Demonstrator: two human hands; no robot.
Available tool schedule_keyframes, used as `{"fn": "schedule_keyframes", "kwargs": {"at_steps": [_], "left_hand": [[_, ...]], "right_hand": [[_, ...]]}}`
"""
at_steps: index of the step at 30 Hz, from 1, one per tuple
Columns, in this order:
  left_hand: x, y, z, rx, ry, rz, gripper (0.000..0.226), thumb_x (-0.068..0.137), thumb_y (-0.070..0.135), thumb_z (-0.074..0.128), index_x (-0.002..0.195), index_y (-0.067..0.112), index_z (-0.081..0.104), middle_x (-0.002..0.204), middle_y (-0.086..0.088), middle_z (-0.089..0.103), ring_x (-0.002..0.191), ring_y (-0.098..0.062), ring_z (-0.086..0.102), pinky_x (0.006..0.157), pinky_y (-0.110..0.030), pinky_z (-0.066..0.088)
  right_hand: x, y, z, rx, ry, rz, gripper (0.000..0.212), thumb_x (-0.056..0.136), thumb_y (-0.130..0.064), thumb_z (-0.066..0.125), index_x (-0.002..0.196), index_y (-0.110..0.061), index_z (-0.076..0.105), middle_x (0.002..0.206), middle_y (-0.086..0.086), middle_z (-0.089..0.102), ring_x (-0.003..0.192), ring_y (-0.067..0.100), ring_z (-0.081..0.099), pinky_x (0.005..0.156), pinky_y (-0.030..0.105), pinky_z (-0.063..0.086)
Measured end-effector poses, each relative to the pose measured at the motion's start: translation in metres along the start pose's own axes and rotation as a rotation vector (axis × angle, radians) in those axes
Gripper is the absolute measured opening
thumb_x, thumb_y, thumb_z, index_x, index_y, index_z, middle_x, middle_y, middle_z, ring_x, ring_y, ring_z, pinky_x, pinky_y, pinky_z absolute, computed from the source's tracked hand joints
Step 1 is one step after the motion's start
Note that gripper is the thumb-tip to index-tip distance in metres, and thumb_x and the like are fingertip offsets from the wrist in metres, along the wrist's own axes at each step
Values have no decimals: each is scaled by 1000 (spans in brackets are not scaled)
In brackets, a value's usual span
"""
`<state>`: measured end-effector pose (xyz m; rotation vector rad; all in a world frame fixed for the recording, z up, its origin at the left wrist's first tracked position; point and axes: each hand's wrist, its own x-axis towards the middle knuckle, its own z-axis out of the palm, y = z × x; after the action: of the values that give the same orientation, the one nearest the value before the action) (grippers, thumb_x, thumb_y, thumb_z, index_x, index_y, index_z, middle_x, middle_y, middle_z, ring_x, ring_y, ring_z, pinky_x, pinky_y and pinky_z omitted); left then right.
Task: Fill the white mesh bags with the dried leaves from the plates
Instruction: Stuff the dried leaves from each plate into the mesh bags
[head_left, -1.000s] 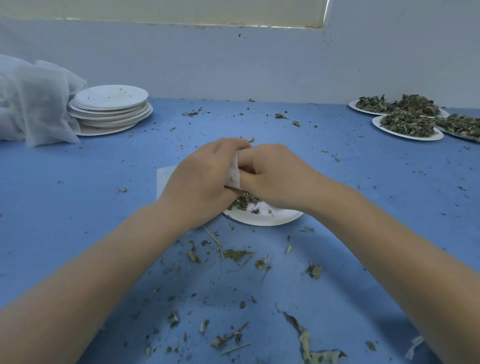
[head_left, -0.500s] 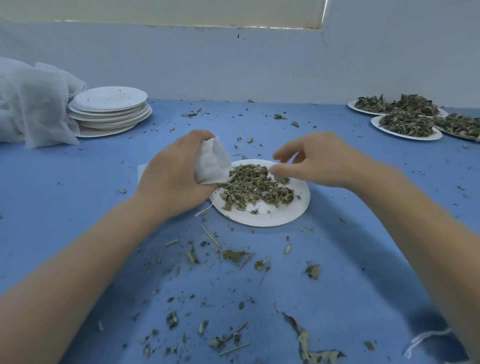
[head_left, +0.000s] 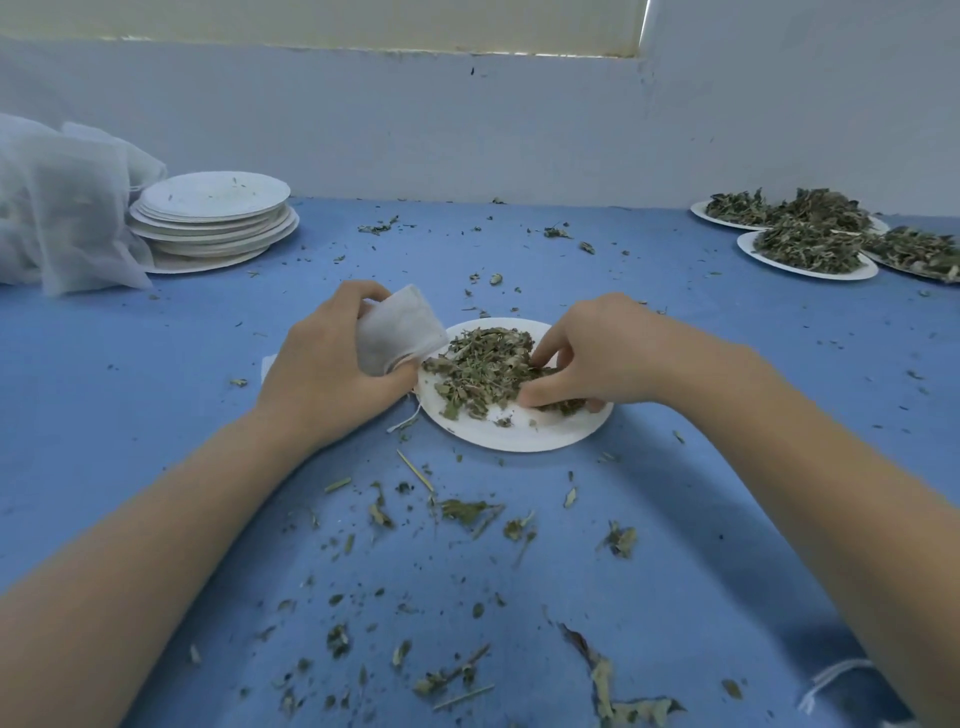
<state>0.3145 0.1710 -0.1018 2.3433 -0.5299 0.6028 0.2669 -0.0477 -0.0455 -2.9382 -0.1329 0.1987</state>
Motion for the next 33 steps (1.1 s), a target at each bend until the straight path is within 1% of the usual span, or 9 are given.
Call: {"fn": "schedule_keyframes", "kwargs": {"at_steps": [3, 7, 11, 15, 20, 22, 25, 30, 33], "left_hand": [[0, -3, 2, 3, -19, -39, 52, 71, 32, 74, 115, 19, 49, 97, 8, 53, 85, -14, 48, 72, -23, 33], [1, -3, 1, 52, -42, -21, 51, 70, 30, 73, 114, 18, 51, 97, 2, 59, 86, -20, 53, 72, -30, 41], [0, 2, -6, 91, -24, 65, 47, 66, 24, 73, 110, 17, 56, 93, 10, 56, 85, -19, 54, 71, -25, 35], [0, 12, -13, 135, -34, 193, 59, 58, 31, 62, 114, 12, 57, 101, 0, 63, 89, -22, 58, 75, -23, 35], [1, 28, -12, 158, -32, 299, 62, 61, 41, 52, 112, 6, 58, 100, -7, 65, 87, -28, 60, 75, -26, 37], [1, 32, -10, 153, -17, 287, 62, 61, 41, 52, 112, 7, 58, 96, -7, 65, 80, -26, 59, 71, -26, 37], [1, 33, -8, 91, 16, 215, 58, 58, 35, 59, 109, 7, 59, 87, -3, 63, 72, -18, 51, 64, -26, 37], [2, 35, -9, -47, 54, 146, 61, 54, 51, 48, 101, 14, 60, 70, 18, 52, 65, -13, 52, 57, -25, 42], [0, 39, -11, -114, 35, 158, 60, 54, 50, 51, 104, 17, 60, 74, 19, 55, 68, -6, 50, 59, -13, 39]], "right_hand": [[2, -2, 3, 53, 44, 0, 18, 82, -34, 69, 96, -24, 71, 89, -1, 73, 44, 0, 60, 51, 8, 43], [1, -3, 6, 55, 121, -21, 10, 83, -18, 68, 89, -18, 75, 69, -3, 70, 53, 7, 62, 42, 2, 36], [-5, 1, -7, 179, 189, -64, 7, 81, -20, 70, 82, -22, 77, 69, -7, 72, 58, 5, 62, 41, 3, 34], [-15, -6, -26, 265, 344, -148, 7, 81, -22, 70, 80, -24, 76, 61, -23, 64, 74, 3, 63, 54, 8, 43], [-17, -33, -21, 66, 410, -324, 13, 85, -24, 67, 94, -20, 76, 94, -2, 68, 83, 15, 62, 83, 26, 41], [-16, -39, -16, 73, 443, -384, 12, 83, -20, 67, 91, -17, 76, 97, 3, 68, 82, 16, 61, 83, 28, 40], [-16, -40, -11, 394, 455, -402, 14, 78, -13, 70, 86, -25, 75, 90, 2, 72, 81, 8, 61, 79, 21, 45], [-14, -36, -10, 654, 230, -393, 37, 81, -8, 70, 113, -26, 67, 102, -9, 72, 95, -2, 65, 94, 25, 49], [-12, -41, -5, 614, 389, -374, 30, 77, -9, 71, 95, -32, 70, 94, -12, 68, 84, -1, 66, 85, 22, 50]]}}
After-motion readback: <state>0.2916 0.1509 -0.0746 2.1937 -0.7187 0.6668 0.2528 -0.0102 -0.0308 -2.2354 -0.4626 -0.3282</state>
